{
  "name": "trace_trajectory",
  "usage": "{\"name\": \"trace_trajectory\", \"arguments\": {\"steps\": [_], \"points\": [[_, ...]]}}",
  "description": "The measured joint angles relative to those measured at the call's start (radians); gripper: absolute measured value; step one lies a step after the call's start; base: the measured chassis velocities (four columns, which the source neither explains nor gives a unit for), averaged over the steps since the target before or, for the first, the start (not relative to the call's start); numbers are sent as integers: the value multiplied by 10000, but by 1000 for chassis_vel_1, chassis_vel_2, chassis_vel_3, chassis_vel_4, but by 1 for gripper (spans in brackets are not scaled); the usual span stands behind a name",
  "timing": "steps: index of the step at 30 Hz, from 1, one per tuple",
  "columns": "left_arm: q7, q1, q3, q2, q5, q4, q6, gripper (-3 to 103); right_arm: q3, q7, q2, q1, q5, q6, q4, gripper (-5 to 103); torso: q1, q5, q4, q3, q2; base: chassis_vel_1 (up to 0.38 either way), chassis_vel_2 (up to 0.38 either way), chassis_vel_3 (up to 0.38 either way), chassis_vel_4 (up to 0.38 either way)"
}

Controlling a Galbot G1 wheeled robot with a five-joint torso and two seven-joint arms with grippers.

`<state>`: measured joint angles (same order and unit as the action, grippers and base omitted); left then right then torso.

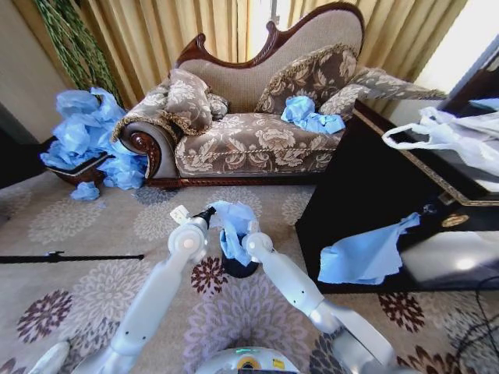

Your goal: Place a garbage bag over the trash bin.

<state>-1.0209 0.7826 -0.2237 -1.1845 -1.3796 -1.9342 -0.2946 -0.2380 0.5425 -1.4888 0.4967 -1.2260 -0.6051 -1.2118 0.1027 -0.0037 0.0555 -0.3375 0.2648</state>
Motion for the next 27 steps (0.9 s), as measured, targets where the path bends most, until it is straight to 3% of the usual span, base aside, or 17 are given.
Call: {"name": "trace_trajectory", "arguments": {"steps": [11,20,27], "points": [[-644,-205,-562,153,-110,-262,116,0,-423,23,-276,-792,-234,-209,692,0,0,0,-2,0,0,0,0,0,0],[-639,154,-778,50,-54,-35,124,0,-285,-544,-1118,-1206,477,-276,2773,0,0,0,-3,0,0,0,0,0,0],[-680,199,-838,-82,114,493,155,0,-81,-806,-1217,-1324,752,-352,3746,0,1,1,1,0,0,0,0,0,0]]}}
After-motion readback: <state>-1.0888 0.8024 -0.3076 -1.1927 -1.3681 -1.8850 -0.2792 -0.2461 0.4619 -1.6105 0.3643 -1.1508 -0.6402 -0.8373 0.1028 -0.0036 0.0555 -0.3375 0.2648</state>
